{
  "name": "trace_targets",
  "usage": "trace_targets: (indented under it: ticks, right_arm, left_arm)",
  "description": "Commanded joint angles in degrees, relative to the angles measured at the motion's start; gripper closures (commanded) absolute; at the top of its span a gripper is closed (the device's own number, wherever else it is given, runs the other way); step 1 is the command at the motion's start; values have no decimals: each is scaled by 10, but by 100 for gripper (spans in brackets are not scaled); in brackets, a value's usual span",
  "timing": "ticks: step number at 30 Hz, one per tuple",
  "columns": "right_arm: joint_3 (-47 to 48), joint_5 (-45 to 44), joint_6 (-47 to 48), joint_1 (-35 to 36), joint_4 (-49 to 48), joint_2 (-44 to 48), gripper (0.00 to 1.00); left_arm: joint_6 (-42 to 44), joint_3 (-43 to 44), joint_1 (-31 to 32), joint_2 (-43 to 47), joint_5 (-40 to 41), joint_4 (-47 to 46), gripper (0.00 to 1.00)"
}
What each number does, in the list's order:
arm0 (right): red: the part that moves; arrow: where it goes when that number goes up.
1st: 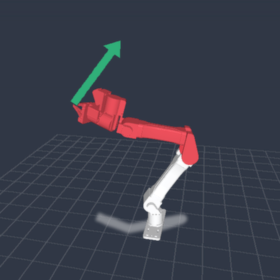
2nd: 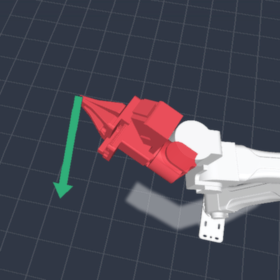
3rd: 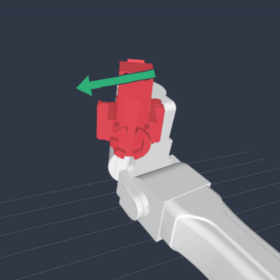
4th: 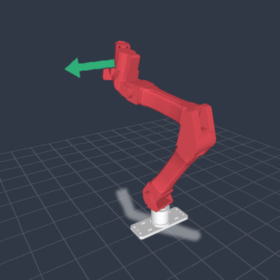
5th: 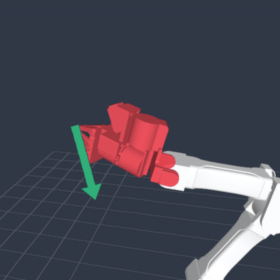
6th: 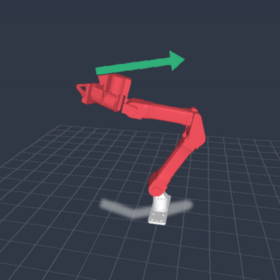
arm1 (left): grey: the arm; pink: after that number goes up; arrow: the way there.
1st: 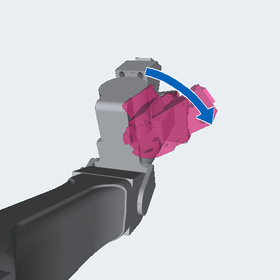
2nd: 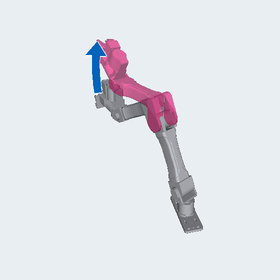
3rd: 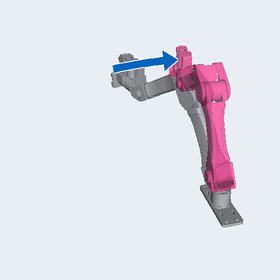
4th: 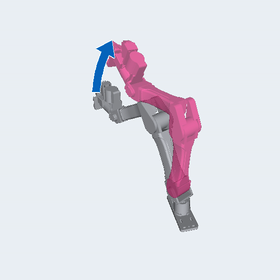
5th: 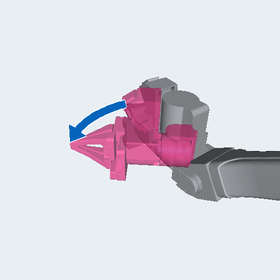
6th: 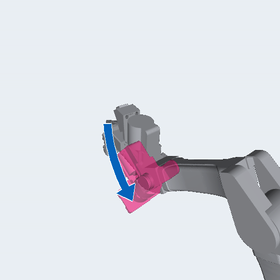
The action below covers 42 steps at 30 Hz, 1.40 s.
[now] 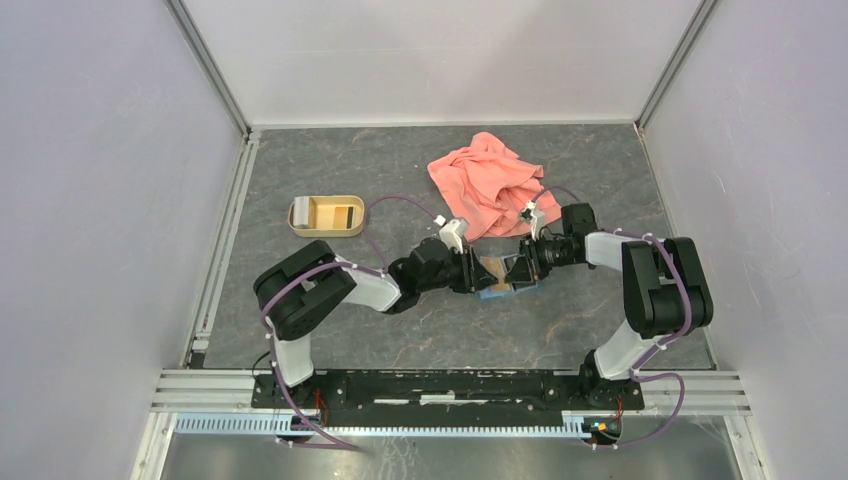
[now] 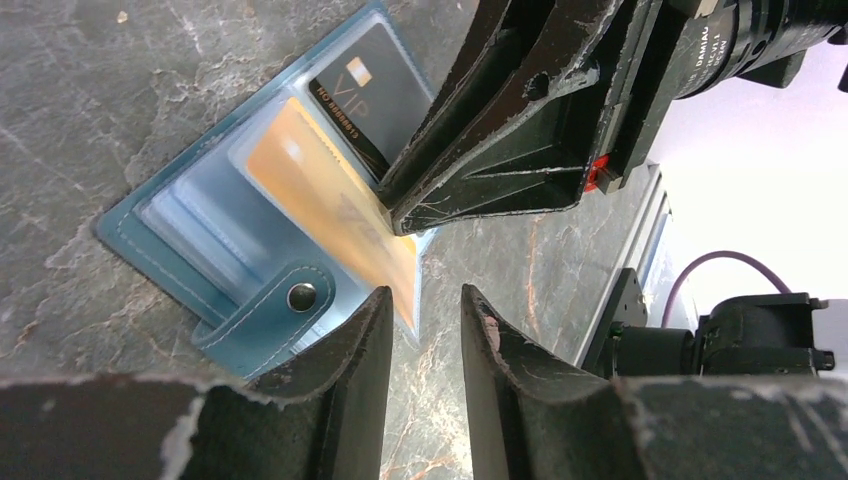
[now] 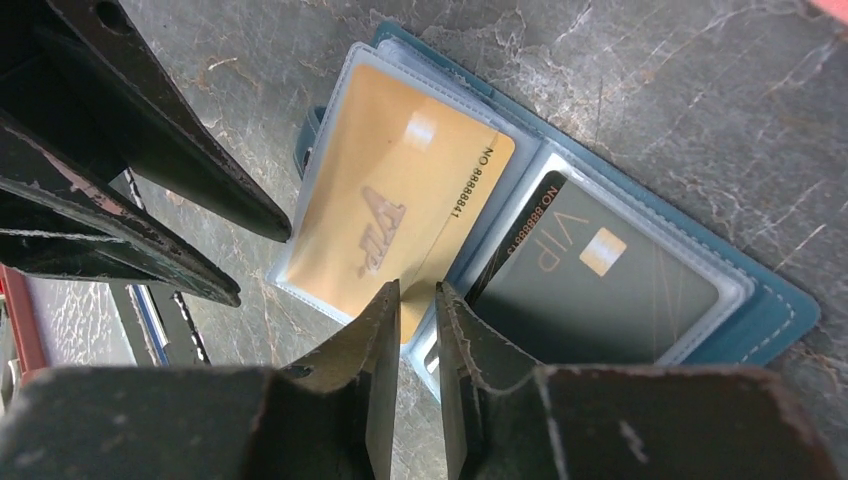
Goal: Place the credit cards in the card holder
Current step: Insert the credit card into the card holder.
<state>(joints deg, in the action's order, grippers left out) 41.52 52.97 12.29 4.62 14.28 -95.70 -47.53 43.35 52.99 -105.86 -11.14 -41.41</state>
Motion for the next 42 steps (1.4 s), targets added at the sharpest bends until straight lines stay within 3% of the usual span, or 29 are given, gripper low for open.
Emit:
trace_targets:
  ticks: [1, 12, 26, 35, 42]
  right_arm:
    - [12, 18, 19, -3, -7, 25, 74]
    - [16, 33, 31, -9, 3, 35, 68]
    - [14, 21, 44, -35, 7, 53, 62]
    - [17, 7, 28, -14, 5, 4, 75]
    - [21, -5, 25, 8, 7, -19, 81]
  left_arm:
    - [-18, 22, 0, -10, -23, -49, 62]
    - [-61, 40, -7, -45, -41, -95, 62]
    - [-64, 38, -19, -44, -29, -84, 61]
    - [14, 3, -20, 36, 52, 24, 52]
    - [14, 5, -20, 25, 51, 44, 46]
